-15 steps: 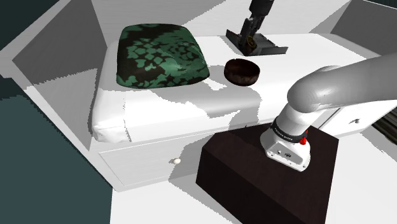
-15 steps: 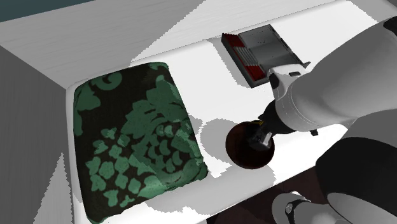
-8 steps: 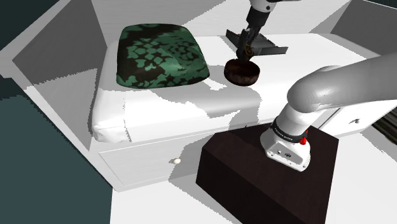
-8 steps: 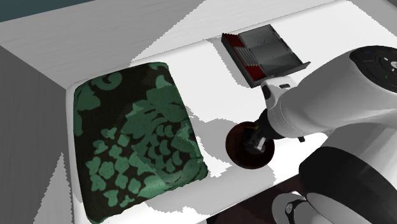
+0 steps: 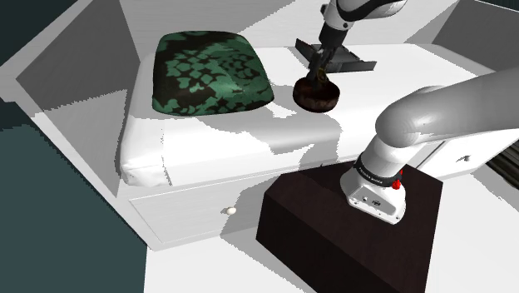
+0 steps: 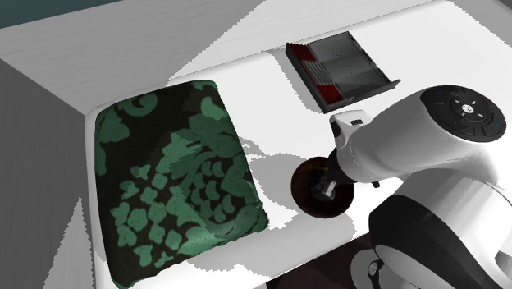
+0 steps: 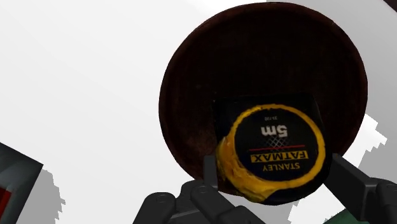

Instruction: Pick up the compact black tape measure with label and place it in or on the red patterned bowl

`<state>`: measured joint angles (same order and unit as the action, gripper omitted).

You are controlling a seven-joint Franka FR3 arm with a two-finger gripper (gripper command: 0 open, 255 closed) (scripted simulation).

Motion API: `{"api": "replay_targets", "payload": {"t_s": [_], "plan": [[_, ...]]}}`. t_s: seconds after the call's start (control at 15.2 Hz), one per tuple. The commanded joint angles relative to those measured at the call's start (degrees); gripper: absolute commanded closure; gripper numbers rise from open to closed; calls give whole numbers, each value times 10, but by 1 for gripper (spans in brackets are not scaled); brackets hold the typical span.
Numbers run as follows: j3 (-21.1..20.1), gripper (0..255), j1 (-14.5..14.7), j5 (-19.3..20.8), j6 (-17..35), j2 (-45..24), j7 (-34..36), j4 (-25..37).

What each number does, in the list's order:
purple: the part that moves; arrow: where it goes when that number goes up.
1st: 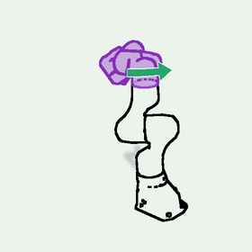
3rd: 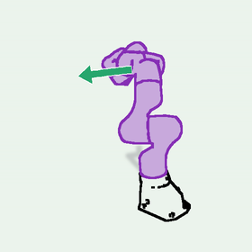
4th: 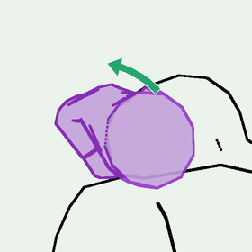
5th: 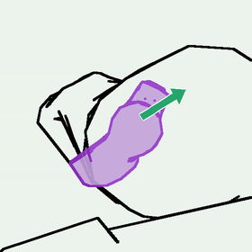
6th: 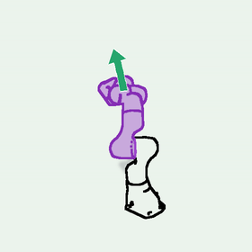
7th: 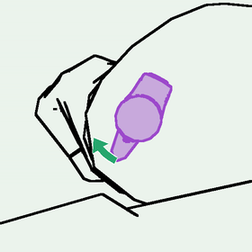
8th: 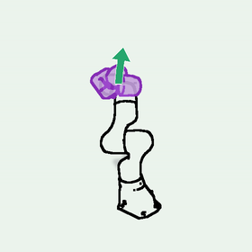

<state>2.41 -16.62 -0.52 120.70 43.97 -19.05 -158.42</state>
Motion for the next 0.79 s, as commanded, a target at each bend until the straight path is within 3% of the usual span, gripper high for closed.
{"api": "replay_targets", "payload": {"t_s": [0.0,0.33,0.4,0.73], "plan": [[-1,255,0,0,3,-1,1,-2],[-1,255,0,0,3,-1,1,-2],[-1,0,0,0,3,-1,1,-2],[-1,0,0,0,3,-1,1,-2]]}}
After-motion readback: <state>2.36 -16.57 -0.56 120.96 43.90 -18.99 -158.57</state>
